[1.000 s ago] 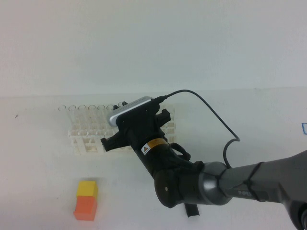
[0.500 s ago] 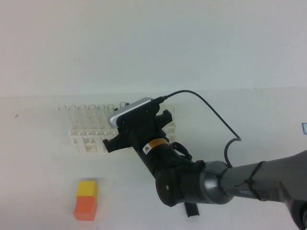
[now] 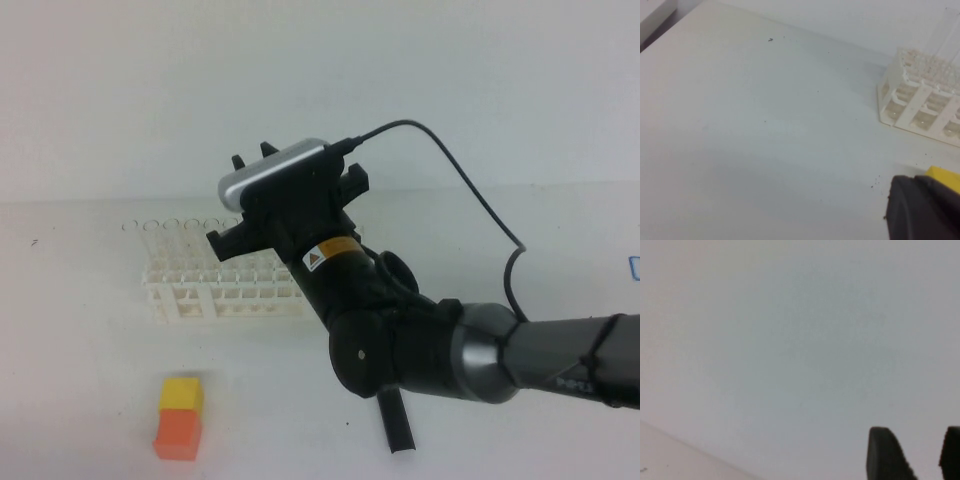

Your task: Place the test tubes

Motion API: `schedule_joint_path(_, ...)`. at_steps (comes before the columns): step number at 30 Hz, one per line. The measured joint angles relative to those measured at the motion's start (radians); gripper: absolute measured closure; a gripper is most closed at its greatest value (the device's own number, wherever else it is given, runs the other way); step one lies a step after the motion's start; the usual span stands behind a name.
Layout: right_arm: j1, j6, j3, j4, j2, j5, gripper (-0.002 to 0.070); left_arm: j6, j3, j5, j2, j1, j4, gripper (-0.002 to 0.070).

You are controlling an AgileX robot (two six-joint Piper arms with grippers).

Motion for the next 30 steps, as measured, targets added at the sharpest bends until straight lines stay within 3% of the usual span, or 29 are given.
schedule_joint_path(5,0.0,-0.094,0.0,0.013,-0.074,-0.003,0.0446,0.0,0.0,0.0,0.0,0.0,0.0,0.0676)
schedule_joint_path(9,0.005,-0.26,0.02,0.013,-0.201,-0.002,0.0598,0.0,0.0,0.0,0.0,0.0,0.0,0.0676)
schedule_joint_path(12,0.008,-0.351,0.075,-0.018,-0.329,-0.002,0.0653,0.0,0.0,0.0,0.0,0.0,0.0,0.0676)
schedule_joint_path(23,-0.002,-0.403,0.388,-0.217,-0.818,0.06,0.0676,0.0,0.0,0.0,0.0,0.0,0.0,0.0676)
schedule_joint_path(30,-0.149,-0.403,0.592,-0.252,-1.068,0.25,0.0677,0.0,0.0,0.0,0.0,0.0,0.0,0.0676)
